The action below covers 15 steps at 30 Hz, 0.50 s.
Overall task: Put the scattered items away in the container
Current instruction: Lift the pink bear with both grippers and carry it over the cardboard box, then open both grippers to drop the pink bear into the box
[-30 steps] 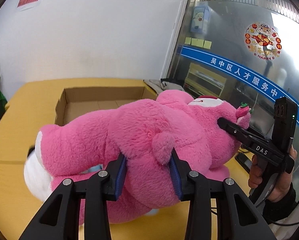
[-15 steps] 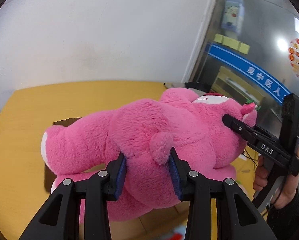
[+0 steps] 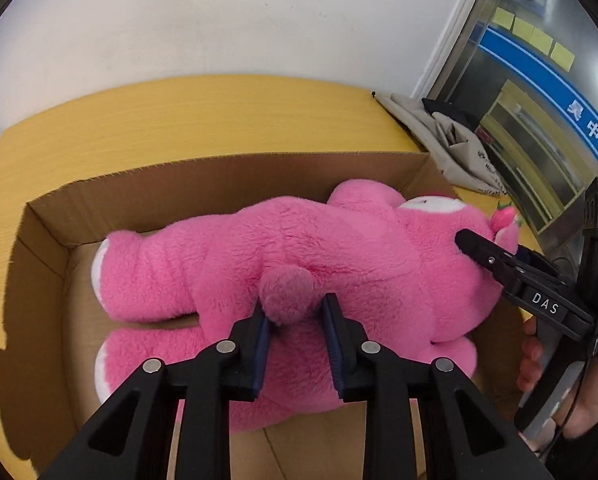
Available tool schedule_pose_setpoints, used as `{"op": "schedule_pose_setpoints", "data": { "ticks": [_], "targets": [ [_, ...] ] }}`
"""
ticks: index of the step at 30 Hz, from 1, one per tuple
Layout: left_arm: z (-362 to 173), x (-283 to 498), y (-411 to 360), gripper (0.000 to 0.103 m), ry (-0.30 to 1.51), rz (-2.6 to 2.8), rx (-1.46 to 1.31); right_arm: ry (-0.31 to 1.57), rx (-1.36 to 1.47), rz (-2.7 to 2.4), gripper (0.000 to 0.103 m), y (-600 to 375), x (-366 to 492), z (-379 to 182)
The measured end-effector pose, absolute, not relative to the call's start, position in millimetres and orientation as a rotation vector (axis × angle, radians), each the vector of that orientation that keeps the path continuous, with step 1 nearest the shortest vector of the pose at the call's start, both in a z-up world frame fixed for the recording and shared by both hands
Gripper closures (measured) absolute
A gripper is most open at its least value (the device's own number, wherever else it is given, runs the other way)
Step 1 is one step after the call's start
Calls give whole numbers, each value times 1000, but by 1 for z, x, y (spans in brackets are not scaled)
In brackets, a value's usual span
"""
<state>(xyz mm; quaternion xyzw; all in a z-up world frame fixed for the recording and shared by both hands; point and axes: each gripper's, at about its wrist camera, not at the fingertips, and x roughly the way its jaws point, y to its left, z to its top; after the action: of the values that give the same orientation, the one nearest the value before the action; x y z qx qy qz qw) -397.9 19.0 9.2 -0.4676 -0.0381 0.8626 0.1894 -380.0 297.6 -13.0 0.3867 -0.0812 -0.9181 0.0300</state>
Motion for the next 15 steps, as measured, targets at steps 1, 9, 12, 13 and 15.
{"op": "schedule_pose_setpoints", "data": {
  "ticks": [1,9,12,13,15],
  "targets": [
    [18,-394,18,72,-104,2442,-1308,-258,1182,-2819,21,300,-376,-9],
    [92,-287,-27,36,-4,2647,-1181,-255,999,-2725,16,315,-291,49],
    [100,-226,-51,12,-2,2697,-1131,-226,912,-2681,6,317,-245,69],
    [99,-212,-55,12,1,2705,-1125,-206,903,-2673,3,315,-234,71],
    [91,-192,-69,12,-13,2709,-1143,-209,967,-2654,0,311,-228,61]
  ]
}}
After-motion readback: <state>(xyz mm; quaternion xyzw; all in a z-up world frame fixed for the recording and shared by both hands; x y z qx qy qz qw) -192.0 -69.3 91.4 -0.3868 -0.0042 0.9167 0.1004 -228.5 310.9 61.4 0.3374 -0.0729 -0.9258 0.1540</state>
